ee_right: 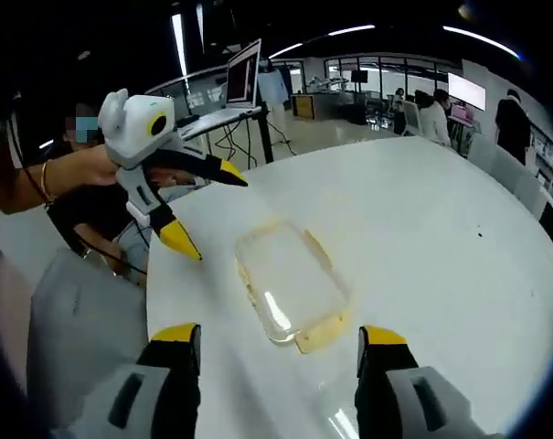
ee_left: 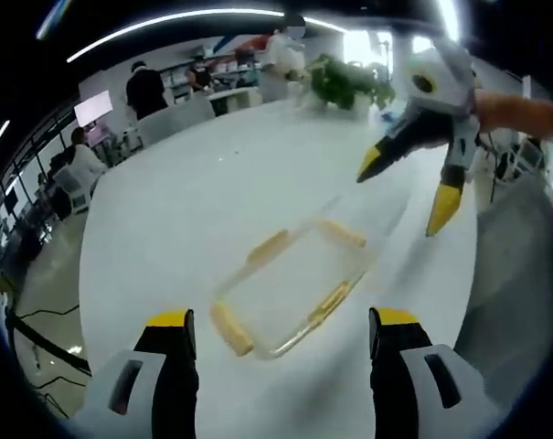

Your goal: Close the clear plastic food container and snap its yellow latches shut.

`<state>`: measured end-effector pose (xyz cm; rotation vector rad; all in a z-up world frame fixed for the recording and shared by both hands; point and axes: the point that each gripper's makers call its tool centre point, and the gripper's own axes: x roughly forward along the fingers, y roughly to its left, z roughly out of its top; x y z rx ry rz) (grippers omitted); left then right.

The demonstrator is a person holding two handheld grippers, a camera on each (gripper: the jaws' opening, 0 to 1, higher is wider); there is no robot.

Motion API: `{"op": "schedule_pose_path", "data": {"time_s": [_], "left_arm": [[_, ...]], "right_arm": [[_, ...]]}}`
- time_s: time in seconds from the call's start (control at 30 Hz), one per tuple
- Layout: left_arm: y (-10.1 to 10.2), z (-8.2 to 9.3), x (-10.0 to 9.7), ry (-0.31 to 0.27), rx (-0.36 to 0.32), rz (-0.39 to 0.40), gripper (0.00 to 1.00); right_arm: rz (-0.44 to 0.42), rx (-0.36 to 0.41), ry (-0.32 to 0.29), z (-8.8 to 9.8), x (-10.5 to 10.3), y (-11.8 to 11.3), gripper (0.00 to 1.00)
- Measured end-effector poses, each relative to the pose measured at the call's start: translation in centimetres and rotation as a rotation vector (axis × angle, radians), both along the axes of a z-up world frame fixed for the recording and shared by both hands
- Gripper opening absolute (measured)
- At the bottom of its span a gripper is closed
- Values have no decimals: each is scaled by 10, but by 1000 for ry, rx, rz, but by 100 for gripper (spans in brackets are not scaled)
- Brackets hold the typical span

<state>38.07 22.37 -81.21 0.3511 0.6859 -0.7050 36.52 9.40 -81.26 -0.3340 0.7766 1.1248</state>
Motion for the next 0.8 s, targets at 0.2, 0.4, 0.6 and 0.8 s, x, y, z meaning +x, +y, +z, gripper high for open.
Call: {"op": "schedule_pose_path", "data": {"time_s": [0.2, 0.4, 0.6, 0.8], "left_arm": [[3, -17, -2, 42, 21, -44, 76], [9, -27, -1, 60, 59, -77, 75], [16, -32, 3, 50, 105, -103, 71], [13, -36, 5, 85, 113, -155, 71]], "right_arm": [[74, -57, -20, -13, 0, 9, 66], [140, -134, -49, -29, 7, 10, 65], [183, -185, -46, -42, 9, 7, 65], [249, -274, -48, -55, 13, 1, 65]]}}
